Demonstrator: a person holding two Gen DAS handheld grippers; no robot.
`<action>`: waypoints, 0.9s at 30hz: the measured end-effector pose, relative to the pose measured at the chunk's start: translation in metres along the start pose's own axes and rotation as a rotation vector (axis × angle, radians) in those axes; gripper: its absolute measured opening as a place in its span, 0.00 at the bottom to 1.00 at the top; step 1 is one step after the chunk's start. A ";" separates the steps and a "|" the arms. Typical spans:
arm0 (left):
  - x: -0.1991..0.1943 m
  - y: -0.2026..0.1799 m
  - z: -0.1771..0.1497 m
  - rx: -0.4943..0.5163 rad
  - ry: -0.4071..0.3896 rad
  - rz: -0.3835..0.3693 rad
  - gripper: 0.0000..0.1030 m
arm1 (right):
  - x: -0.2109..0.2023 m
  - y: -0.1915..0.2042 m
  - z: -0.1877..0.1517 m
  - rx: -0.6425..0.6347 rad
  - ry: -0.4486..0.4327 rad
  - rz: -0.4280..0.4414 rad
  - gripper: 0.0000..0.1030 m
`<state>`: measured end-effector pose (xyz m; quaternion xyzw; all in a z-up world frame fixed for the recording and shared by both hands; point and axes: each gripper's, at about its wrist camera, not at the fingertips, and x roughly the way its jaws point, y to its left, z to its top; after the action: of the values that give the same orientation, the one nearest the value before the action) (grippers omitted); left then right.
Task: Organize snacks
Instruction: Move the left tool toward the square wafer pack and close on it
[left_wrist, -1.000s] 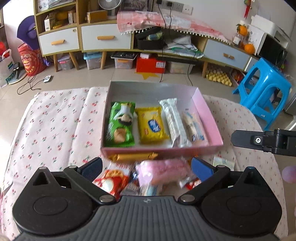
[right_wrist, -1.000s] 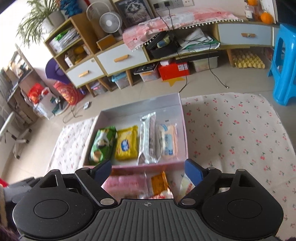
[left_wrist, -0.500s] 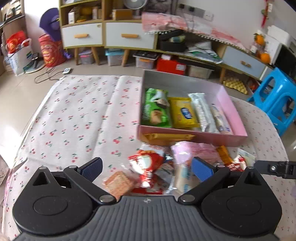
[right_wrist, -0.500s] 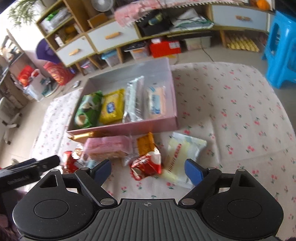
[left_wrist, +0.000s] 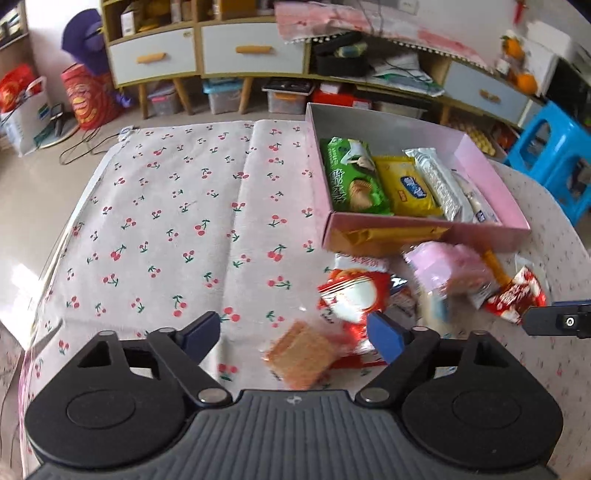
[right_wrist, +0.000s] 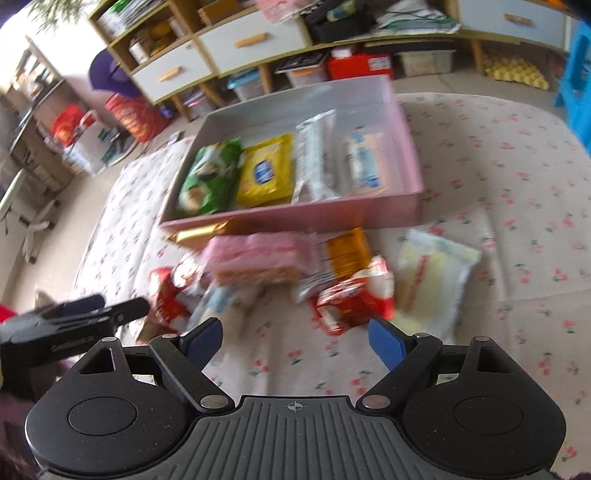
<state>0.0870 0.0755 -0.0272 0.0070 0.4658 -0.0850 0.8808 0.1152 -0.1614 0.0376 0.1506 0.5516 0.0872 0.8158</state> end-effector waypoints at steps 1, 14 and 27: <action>0.000 0.003 -0.001 0.003 -0.003 -0.014 0.79 | 0.003 0.006 -0.002 -0.017 0.003 0.013 0.86; 0.006 0.021 -0.016 0.110 -0.001 -0.171 0.56 | 0.044 0.041 -0.018 -0.033 -0.004 0.158 0.84; 0.000 0.022 -0.028 0.142 0.001 -0.180 0.38 | 0.034 0.029 -0.032 -0.087 -0.024 0.141 0.13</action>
<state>0.0673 0.0996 -0.0450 0.0276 0.4579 -0.1965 0.8666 0.0991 -0.1187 0.0064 0.1546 0.5254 0.1667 0.8199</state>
